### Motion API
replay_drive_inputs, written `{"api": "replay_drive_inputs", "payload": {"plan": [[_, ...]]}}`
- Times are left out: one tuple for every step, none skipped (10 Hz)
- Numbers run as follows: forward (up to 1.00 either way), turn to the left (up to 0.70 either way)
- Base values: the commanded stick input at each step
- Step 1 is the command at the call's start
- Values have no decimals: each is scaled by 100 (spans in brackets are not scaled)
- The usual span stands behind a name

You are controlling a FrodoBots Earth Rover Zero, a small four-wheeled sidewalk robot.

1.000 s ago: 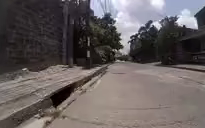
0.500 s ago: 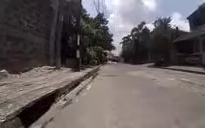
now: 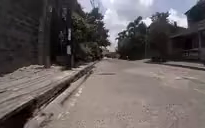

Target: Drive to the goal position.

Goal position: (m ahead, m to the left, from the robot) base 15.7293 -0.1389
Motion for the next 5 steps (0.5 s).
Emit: {"api": "replay_drive_inputs", "payload": {"plan": [[100,-1],[100,-3],[100,-3],[100,-4],[100,-5]]}}
